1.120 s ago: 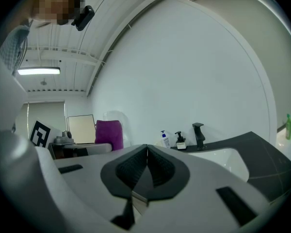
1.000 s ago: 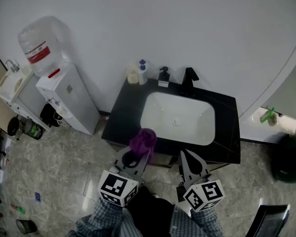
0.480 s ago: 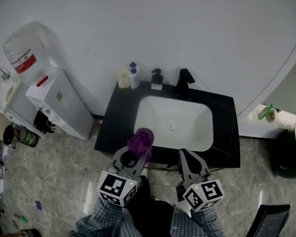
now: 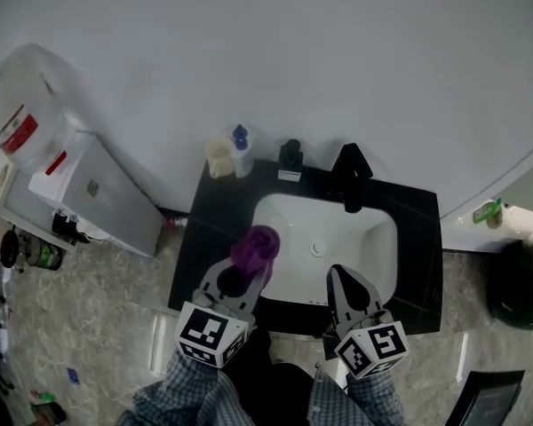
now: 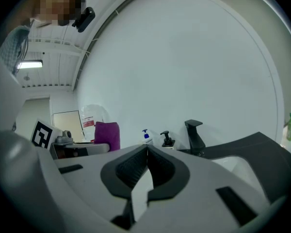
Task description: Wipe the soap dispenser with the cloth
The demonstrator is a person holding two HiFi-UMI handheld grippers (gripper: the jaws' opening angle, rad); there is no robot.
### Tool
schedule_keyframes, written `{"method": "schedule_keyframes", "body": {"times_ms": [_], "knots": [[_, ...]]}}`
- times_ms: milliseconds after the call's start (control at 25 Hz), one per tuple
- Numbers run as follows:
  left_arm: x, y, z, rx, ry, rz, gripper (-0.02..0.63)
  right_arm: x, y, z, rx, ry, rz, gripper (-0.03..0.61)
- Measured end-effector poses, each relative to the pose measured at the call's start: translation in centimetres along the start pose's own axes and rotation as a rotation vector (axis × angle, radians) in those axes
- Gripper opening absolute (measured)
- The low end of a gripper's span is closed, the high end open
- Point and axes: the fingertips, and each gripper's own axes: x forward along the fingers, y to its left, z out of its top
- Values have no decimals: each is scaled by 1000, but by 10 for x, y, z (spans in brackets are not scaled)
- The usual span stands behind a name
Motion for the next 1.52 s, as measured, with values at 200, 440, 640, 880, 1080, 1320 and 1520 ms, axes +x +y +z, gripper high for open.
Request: {"method": "schedule_keyframes", "body": {"times_ms": [200, 440, 640, 880, 1080, 1320, 1520], "knots": [[36, 39, -1, -23, 29, -27, 57, 48, -19, 6, -8, 16, -38, 18], [80, 72, -3, -31, 58, -71, 57, 95, -44, 17, -13, 25, -74, 18], [107, 87, -10, -45, 83, -101, 57, 115, -54, 10, 6, 46, -97, 18], [135, 103, -13, -63, 84, -82, 57, 127, -68, -7, 43, 85, -100, 18], [160, 123, -6, -25, 94, -59, 57, 136, -78, -14, 56, 108, -80, 18], [192, 144, 1, -19, 63, -24, 57, 142, -88, -20, 50, 133, -67, 18], [218, 152, 1, -11, 57, -25, 57, 142, -94, -30, 66, 159, -70, 18]]}}
